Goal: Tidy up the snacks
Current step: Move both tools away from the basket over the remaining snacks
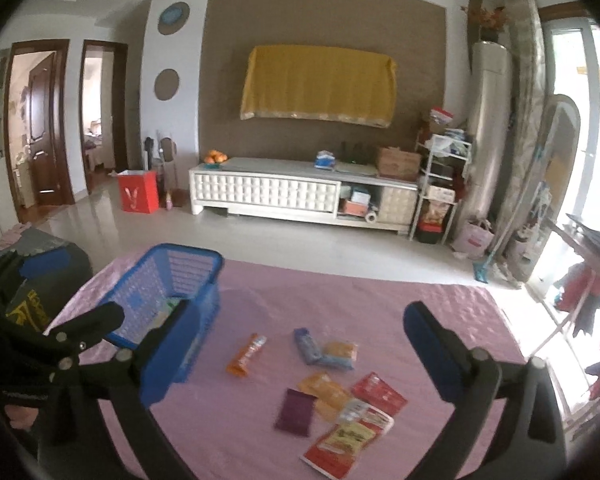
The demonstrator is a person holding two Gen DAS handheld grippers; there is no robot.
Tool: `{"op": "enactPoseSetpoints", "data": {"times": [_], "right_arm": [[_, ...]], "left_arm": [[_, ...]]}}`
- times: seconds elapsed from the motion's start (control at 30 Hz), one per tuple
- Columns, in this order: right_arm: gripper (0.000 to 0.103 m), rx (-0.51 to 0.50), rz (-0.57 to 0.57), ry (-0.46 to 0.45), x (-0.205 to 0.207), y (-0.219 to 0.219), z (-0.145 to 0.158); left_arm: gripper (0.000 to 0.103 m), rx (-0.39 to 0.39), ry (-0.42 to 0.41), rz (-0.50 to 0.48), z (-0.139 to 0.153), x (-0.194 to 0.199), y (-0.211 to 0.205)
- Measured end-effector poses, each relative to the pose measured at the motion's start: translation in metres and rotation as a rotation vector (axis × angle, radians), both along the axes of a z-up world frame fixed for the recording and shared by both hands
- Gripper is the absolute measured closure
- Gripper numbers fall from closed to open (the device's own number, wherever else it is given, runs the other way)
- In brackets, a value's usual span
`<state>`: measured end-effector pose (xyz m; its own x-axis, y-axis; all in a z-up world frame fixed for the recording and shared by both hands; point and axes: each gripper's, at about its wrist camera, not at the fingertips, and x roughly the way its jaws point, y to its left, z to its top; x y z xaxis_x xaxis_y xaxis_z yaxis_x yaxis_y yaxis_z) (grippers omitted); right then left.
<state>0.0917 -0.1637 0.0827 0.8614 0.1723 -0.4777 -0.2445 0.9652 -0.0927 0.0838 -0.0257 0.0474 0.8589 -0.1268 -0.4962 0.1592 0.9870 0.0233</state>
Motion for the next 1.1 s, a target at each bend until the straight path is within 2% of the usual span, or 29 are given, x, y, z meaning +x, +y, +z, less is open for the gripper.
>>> {"op": "enactPoseSetpoints", "data": {"times": [0.23,0.33,0.47,0.73,0.87,1.1], "right_arm": [[0.0,0.018,-0.079,0.058,0.0,-0.05,-0.017],[0.0,0.037,-0.097,0.111,0.004,-0.071,-0.032],[0.0,0.06,-0.095,0.193,0.012,-0.088,-0.054],[0.0,0.045,-0.174,0.283,0.019,-0.121,-0.097],[0.0,0.068,-0.195,0.359,0.027,-0.144,-0.119],[0.0,0.027,-0.248,0.446,0.038,-0.174,-0.152]], "left_arm": [[0.0,0.014,0.077,-0.051,-0.023,0.022,-0.048],[0.0,0.017,0.121,-0.061,-0.037,0.03,-0.064],[0.0,0.012,0.208,-0.093,-0.061,0.044,-0.083],[0.0,-0.017,0.401,-0.175,-0.112,0.069,-0.121],[0.0,-0.011,0.473,-0.215,-0.139,0.081,-0.146],[0.0,0.006,0.574,-0.269,-0.179,0.099,-0.183]]}}
